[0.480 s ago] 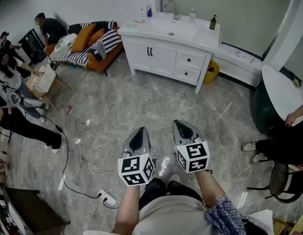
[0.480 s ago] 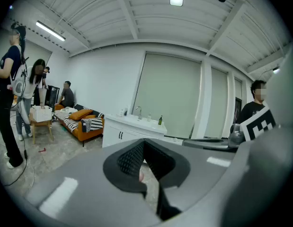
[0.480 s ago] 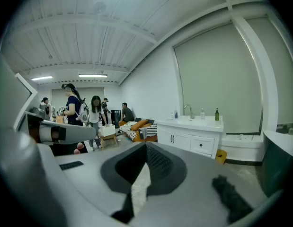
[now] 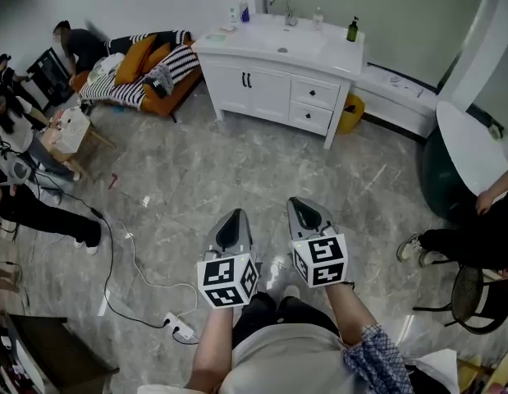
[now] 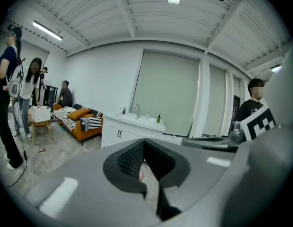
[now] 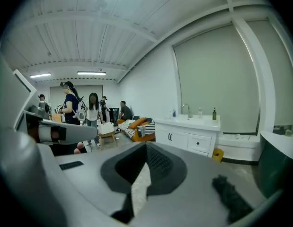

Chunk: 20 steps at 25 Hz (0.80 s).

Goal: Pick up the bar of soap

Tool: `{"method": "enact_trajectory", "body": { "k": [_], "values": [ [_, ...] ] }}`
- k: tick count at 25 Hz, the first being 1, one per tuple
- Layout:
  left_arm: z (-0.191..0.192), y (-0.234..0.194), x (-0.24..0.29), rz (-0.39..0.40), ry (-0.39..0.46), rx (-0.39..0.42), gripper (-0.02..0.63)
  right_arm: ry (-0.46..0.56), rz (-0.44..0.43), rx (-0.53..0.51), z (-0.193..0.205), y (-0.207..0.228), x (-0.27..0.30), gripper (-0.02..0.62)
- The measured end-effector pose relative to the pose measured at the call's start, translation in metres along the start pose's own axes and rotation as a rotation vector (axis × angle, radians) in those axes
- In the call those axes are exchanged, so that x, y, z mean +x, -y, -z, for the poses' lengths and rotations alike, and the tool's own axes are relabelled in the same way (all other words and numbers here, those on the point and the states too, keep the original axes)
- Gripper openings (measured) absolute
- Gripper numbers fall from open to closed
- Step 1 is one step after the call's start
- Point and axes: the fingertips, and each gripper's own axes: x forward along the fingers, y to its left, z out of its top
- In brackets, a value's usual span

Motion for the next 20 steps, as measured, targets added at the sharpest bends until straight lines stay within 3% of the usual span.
{"method": "enact_trajectory", "body": {
  "k": [5, 14, 17, 20],
  "values": [
    [0.003, 0.014, 0.004, -0.002, -0.007, 0.017, 0.005, 0.042, 0.005, 0.061, -0.006, 0.012, -0.014, 0.014],
    [0.021, 0.035, 0.006, -0.047, -0.02, 0.039, 0.005, 0.066, -0.077, 0.059, -0.009, 0.018, -0.03, 0.021],
    [0.025, 0.044, 0.006, -0.037, -0.016, 0.012, 0.005, 0.069, -0.104, 0.046, -0.006, 0.02, -0.032, 0.105],
    [0.024, 0.049, 0.008, -0.032, -0.01, 0.002, 0.005, 0.067, -0.104, 0.03, -0.004, 0.023, -0.034, 0.129]
  ]
}}
